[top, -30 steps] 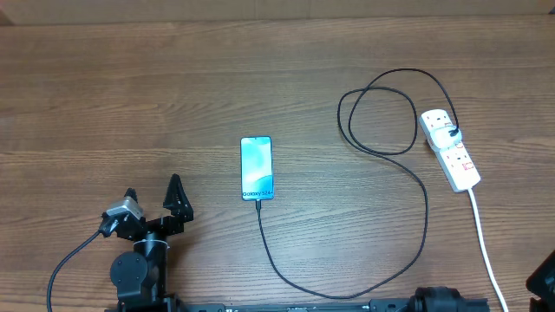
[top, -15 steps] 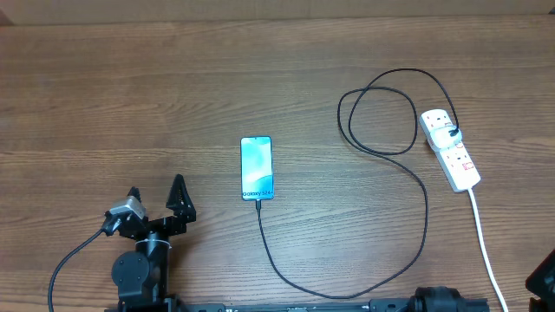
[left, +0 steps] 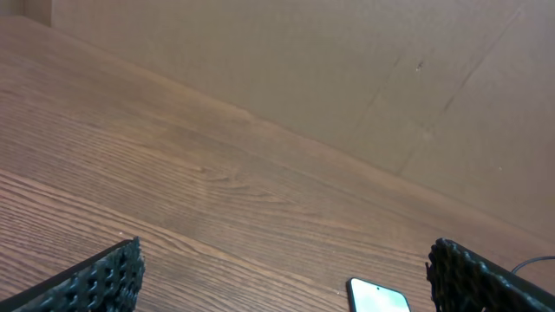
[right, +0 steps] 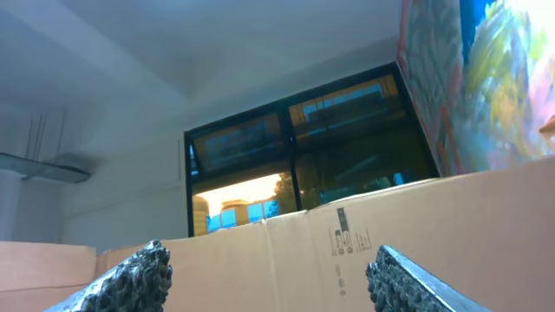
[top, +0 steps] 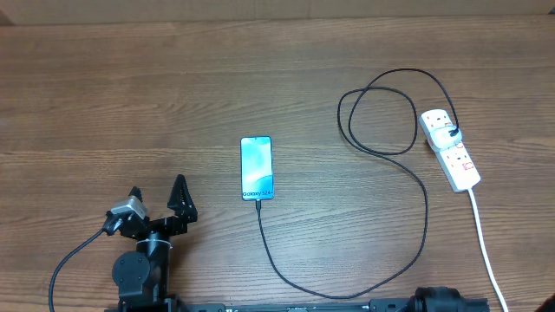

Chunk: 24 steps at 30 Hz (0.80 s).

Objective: Plug charger to phone and switch on socket

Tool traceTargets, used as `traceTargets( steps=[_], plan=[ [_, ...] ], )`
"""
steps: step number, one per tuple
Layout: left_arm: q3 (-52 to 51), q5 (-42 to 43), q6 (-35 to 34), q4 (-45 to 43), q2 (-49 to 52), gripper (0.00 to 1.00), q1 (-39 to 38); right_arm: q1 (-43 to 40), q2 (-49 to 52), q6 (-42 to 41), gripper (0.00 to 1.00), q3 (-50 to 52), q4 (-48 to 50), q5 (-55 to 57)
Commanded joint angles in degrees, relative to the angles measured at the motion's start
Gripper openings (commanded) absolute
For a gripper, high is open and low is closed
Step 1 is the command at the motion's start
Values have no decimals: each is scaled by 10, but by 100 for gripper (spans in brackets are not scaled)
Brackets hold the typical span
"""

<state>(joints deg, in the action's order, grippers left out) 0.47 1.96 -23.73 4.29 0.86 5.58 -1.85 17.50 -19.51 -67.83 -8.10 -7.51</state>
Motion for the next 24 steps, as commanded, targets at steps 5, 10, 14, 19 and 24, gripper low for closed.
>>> traceTargets(
  steps=[5,10,14,19,24],
  plan=[
    [-2,-11,13,2,-6,100,-3,2,-13,-2,78,-1,2,-1],
    [-2,-9,67,2,-6,99,-3,2,-13,-2,78,-1,2,-1],
    [-2,-8,162,2,-6,100,-4,2,-13,-2,78,-1,1,-1],
    [-2,-6,221,1,-6,100,-4,2,-13,-2,78,-1,1,-1],
    [-2,-5,220,1,-6,100,-4,2,-13,-2,80,-1,2,-1]
  ],
)
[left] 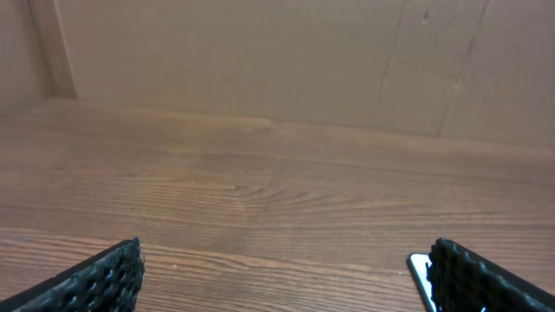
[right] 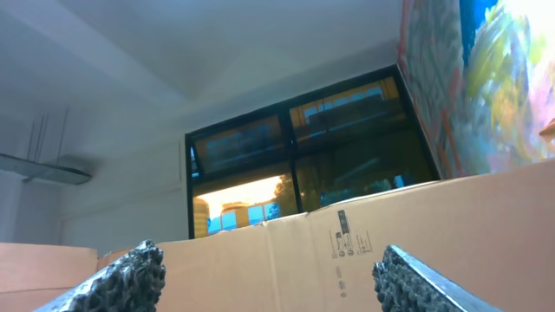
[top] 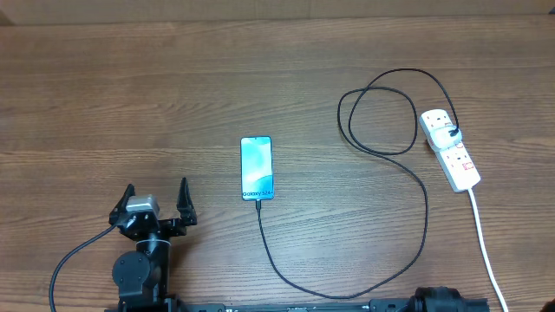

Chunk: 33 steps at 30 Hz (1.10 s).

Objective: Plug charger to phone and switch on socket

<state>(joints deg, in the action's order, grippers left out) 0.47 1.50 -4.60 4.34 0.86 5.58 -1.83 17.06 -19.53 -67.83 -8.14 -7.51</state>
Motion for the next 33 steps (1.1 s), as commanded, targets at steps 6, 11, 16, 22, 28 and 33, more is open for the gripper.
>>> traceTargets(
  steps=[6,11,16,22,28,33],
  plan=[
    [-2,0,29,1,-6,100,-4,2,-23,-2,80,-1,3,-1],
    [-2,0,29,1,-6,99,-4,2,-76,-1,82,-1,1,-1],
    [-2,0,29,1,-6,99,-4,3,-133,52,84,-1,-1,0],
    [-2,0,29,1,-6,100,-4,3,-162,68,93,-1,-3,0],
    [-2,0,29,1,-6,99,-4,3,-168,68,100,-17,-4,-1],
    [-2,0,29,1,-6,100,-4,9,-168,68,100,-35,-21,-1]
  ],
)
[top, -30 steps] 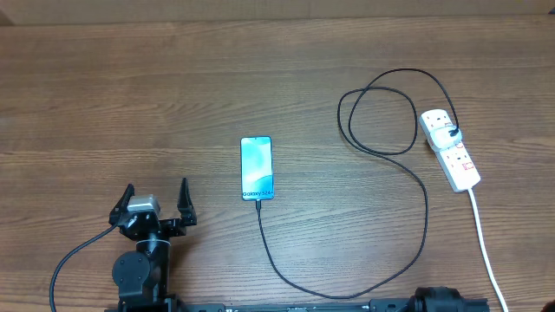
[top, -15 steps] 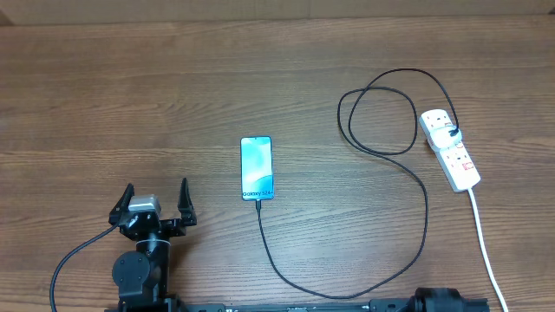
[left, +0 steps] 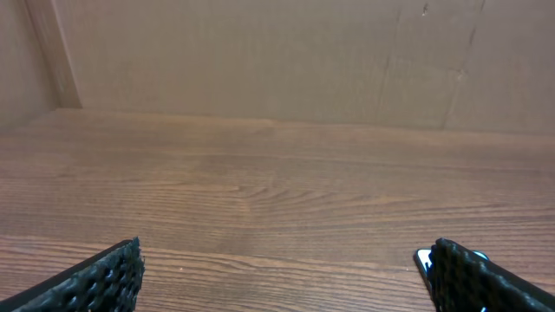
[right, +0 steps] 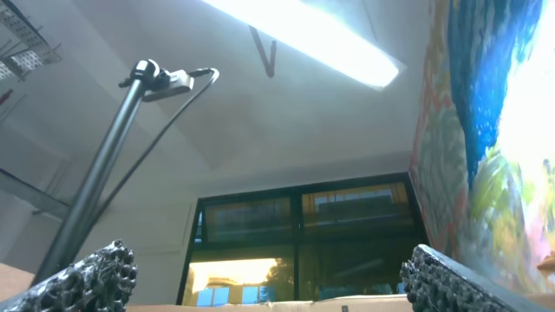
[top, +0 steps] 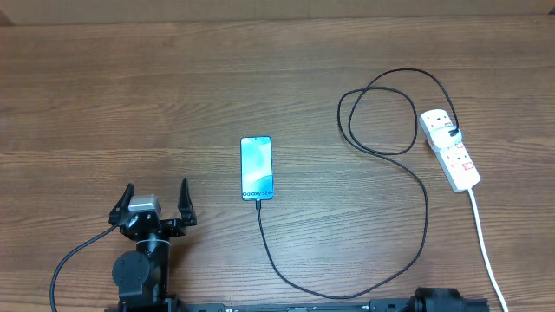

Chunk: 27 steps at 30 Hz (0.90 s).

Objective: Plug charger to phone and switch on socket

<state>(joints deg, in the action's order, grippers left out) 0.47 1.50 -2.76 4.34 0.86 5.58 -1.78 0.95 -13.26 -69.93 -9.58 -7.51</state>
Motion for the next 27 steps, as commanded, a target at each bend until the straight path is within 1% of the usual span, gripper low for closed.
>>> traceTargets(
  steps=[1,7,11,14,19,23,27],
  plan=[
    [-2,0,11,1,-6,99,-4,13,-7,5,100,-16,-7,-1],
    [-2,0,11,1,-6,100,-4,55,-7,5,100,-16,-12,-1],
    [-2,0,11,1,-6,99,-4,60,-7,14,100,-15,-12,-1],
    [-2,0,11,1,-6,99,-4,60,-7,14,100,-5,6,3],
    [-2,0,11,1,-6,99,-4,60,-4,13,100,67,86,14],
    [-2,0,11,1,-6,99,-4,60,6,13,100,143,110,15],
    [-2,0,11,1,-6,100,-4,60,19,13,100,220,110,15]
  ],
)
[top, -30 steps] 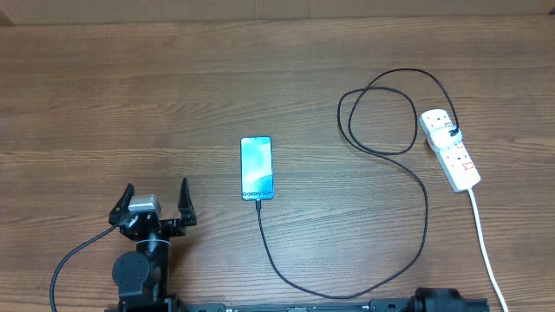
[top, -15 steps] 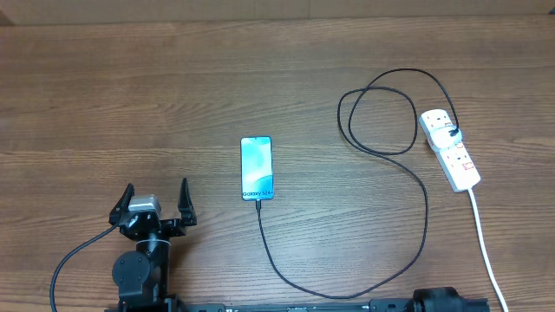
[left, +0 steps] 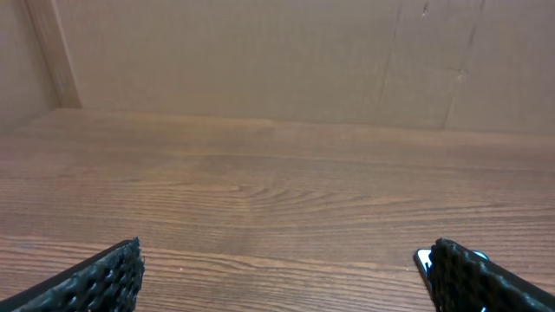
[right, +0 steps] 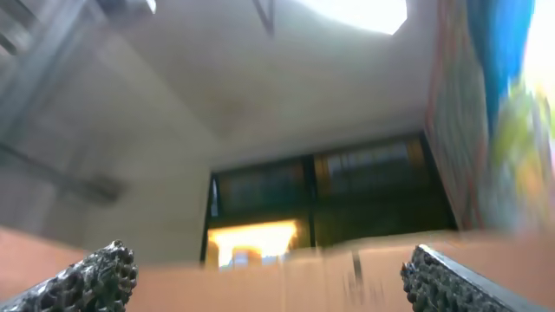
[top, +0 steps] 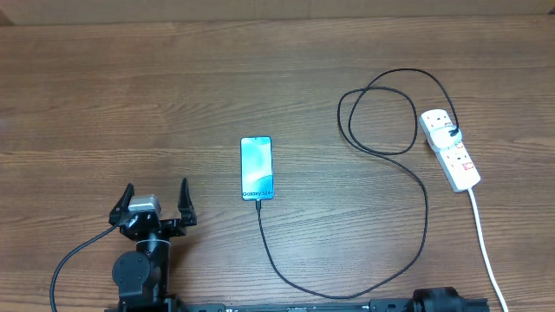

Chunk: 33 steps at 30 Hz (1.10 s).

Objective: Plug charger to phone and switch on socket

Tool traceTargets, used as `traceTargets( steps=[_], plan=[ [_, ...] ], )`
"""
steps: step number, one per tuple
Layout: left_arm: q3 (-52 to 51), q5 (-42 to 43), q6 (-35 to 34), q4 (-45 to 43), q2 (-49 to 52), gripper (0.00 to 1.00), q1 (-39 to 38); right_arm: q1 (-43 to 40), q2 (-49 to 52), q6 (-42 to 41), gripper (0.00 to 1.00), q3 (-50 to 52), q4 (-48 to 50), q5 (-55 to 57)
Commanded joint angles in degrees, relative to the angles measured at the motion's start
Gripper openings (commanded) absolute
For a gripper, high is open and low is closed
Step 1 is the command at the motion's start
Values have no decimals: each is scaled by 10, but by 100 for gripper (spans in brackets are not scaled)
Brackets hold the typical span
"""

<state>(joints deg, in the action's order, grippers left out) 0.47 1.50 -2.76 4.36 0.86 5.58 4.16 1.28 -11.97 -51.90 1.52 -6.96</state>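
A phone point(top: 257, 168) with a lit blue screen lies face up mid-table; the black charger cable point(top: 347, 282) is plugged into its near end and loops right to a white power strip point(top: 450, 148), where the charger plug sits. My left gripper point(top: 156, 192) is open at the near left, empty, left of the phone. In the left wrist view the left gripper point(left: 282, 273) frames bare table, the phone's corner point(left: 422, 257) beside the right finger. The right gripper point(right: 264, 277) is open, pointing up at ceiling and window; only the right arm's base point(top: 438, 301) shows overhead.
The wooden table point(top: 130, 87) is walled by brown cardboard point(left: 260, 52) at the back. The strip's white cord point(top: 486, 247) runs to the near right edge.
The right wrist view has tilted downward and is blurred, so the right gripper is moving. The left gripper, phone, cable and power strip are unchanged.
The left gripper stood open and turned toward the phone at first, then squared up facing the back wall and stayed. The right gripper's view went from window and cardboard up to the ceiling, and now back down. The cable stayed plugged into the phone throughout.
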Motion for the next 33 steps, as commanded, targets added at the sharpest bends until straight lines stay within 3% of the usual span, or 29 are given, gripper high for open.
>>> traceTargets(
  steps=[1,15,20,25,33],
  plan=[
    [-2,0,11,1,-6,99,-4,1,19,0,100,64,-1,9],
    [-2,0,11,1,-6,100,-4,1,49,-4,100,345,49,15],
    [-2,0,11,1,-6,100,-4,1,49,-89,100,432,96,84],
    [-2,0,11,1,-6,100,-4,1,49,-133,100,485,125,87],
    [-2,0,11,1,-6,100,-4,0,50,-133,100,514,53,98]
  ],
)
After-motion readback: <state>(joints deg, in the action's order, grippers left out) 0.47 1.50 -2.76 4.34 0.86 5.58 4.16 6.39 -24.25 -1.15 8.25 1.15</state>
